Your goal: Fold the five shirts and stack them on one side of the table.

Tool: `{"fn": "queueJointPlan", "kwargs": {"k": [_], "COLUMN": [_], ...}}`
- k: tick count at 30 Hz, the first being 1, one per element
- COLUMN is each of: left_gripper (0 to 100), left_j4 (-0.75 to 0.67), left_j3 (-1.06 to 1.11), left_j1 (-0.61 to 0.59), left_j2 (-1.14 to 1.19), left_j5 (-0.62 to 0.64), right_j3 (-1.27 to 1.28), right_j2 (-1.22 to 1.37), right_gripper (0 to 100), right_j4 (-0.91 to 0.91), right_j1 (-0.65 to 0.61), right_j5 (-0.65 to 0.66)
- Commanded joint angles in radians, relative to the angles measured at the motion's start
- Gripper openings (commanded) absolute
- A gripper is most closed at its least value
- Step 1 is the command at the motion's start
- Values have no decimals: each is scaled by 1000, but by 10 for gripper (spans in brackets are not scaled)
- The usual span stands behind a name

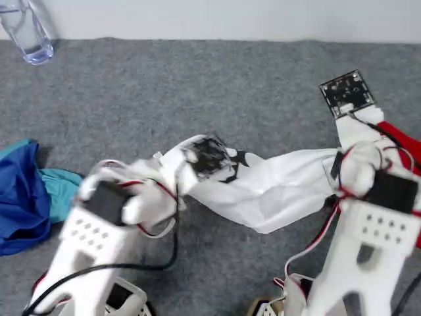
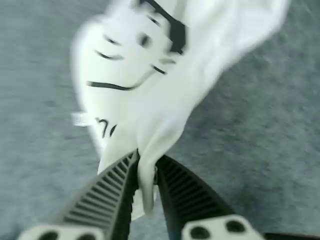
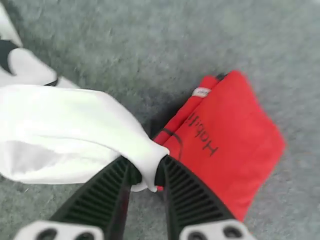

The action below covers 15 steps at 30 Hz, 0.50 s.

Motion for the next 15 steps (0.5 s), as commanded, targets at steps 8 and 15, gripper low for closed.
{"fn": "queueJointPlan", "kwargs": {"k": [8,15], "left_gripper": [13,13], "left_j4": [29,26], "left_j3": [-450,-622], "left_j1": [-267,-341], "left_j2": [-61,-61], "left_j5": [-31,-31], "right_j3": [-269,-488], "right_j2": [-180,-188], "right_gripper": [8,9], "right_j4": [1,-16], "right_j1": [7,8], "right_j5": [-8,-32]}}
